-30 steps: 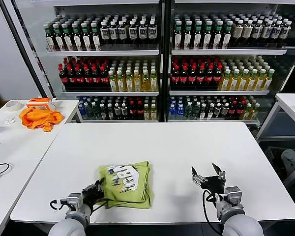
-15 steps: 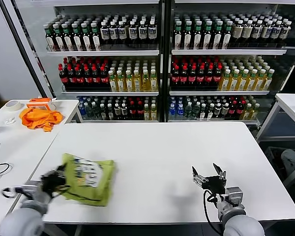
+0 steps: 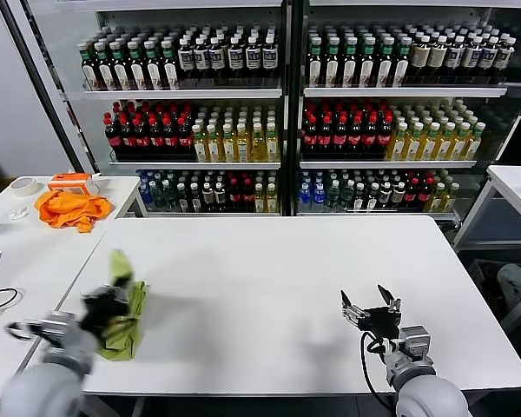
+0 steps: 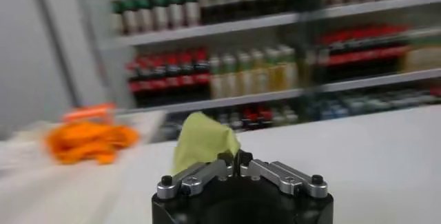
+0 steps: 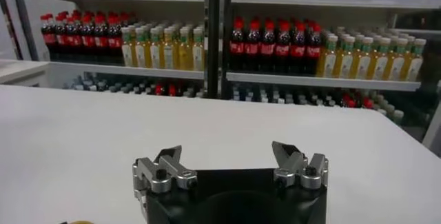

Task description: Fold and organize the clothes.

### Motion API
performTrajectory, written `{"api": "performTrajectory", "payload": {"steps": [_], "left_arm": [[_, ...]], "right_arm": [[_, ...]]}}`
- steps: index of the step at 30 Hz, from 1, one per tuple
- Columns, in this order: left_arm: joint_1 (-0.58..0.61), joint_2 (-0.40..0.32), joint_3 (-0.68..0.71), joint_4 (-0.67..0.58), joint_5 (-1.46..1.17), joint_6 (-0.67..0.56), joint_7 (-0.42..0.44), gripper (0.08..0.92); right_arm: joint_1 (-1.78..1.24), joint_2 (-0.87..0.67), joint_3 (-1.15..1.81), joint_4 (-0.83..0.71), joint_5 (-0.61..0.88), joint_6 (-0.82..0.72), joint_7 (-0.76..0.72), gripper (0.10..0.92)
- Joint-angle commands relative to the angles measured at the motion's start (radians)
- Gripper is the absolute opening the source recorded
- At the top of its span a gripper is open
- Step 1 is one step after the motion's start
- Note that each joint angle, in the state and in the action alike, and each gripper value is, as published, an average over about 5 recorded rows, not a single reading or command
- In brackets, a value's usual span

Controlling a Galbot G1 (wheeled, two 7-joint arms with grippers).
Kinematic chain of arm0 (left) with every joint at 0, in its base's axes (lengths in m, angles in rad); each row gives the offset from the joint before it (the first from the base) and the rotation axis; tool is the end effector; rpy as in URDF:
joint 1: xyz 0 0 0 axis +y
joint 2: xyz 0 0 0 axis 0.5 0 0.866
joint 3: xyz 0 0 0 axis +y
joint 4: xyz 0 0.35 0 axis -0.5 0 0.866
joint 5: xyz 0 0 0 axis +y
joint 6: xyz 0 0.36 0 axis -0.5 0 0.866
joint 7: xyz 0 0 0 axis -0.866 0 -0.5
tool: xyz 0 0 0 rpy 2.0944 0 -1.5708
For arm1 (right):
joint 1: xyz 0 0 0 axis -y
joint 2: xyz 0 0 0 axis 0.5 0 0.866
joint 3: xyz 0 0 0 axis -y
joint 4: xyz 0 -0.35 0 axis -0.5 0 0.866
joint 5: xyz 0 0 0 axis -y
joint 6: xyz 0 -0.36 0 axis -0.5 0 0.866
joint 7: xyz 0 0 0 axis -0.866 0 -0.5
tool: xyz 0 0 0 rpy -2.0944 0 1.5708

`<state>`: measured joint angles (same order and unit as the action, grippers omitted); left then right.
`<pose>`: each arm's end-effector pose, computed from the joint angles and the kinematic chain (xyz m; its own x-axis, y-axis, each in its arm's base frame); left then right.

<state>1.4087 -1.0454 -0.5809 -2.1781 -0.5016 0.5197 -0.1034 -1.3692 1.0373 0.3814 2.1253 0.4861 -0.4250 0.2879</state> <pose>0.2348 0.0872 -0.2134 -0.9406 0.1265 0.3151 0.1502 0.9873 0.0522 0.2367 -0.0443 -0.2479 -0.9462 -0.0905 0.3108 -0.1128 0.9921 -0.0548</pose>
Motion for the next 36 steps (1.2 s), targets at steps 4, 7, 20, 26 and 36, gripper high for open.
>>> {"api": "performTrajectory", "payload": {"steps": [4, 7, 20, 26, 36], "left_arm": [[-0.178, -0.23, 0.513, 0.067, 0.073, -0.012, 0.028, 0.099], [-0.199, -0.244, 0.518, 0.109, 0.062, -0.016, -0.003, 0.099], [-0.215, -0.204, 0.396, 0.101, 0.186, -0.181, 0.049, 0.38], [-0.15, -0.072, 0.186, 0.122, 0.226, -0.226, 0.056, 0.553], [-0.046, -0.07, 0.114, 0.124, 0.247, -0.259, 0.049, 0.805]], "right_arm": [[0.014, -0.007, 0.008, -0.008, 0.002, -0.002, 0.0, 0.823], [0.018, -0.005, 0.004, -0.01, 0.002, -0.002, -0.001, 0.823], [0.077, -0.011, -0.057, -0.006, 0.077, -0.023, -0.054, 0.823], [0.146, 0.023, -0.256, 0.023, 0.225, -0.118, -0.029, 0.823], [0.414, 0.087, -0.488, -0.233, 0.228, -0.132, -0.025, 0.823]]}}
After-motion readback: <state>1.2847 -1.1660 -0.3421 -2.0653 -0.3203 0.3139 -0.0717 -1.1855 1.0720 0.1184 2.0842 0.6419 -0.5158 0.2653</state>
